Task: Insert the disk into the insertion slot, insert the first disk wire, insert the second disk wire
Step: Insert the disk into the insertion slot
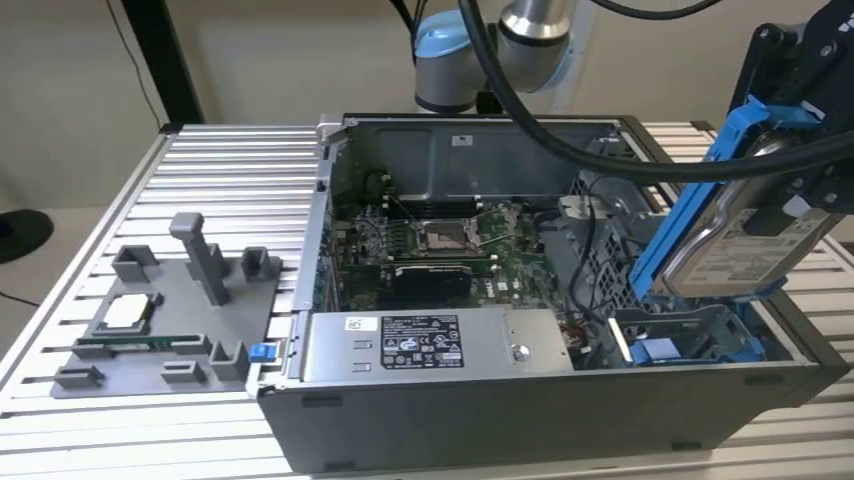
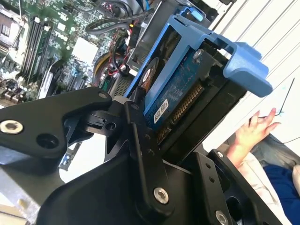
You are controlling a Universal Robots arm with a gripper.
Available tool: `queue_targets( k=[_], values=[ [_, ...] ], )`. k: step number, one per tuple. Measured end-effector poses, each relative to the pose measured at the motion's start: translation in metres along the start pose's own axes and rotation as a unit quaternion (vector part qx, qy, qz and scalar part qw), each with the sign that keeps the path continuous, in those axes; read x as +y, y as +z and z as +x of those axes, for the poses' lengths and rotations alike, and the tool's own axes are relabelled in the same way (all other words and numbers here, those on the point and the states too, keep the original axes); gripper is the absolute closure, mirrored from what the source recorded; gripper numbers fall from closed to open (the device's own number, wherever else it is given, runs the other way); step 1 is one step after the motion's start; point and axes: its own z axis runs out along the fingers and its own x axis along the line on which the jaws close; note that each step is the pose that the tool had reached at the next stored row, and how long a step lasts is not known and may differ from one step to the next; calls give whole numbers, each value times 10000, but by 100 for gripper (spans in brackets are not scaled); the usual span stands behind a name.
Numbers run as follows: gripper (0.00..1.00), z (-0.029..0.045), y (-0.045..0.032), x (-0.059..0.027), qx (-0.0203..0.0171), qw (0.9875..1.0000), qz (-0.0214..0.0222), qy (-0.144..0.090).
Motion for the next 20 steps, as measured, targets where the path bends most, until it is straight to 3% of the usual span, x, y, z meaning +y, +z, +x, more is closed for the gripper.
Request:
queue_targets(
  k=[9, 20],
  values=[
    [100, 1, 37, -12, 0, 10000, 1, -1],
    [100, 1, 165, -163, -2, 10000, 0, 0]
  ],
)
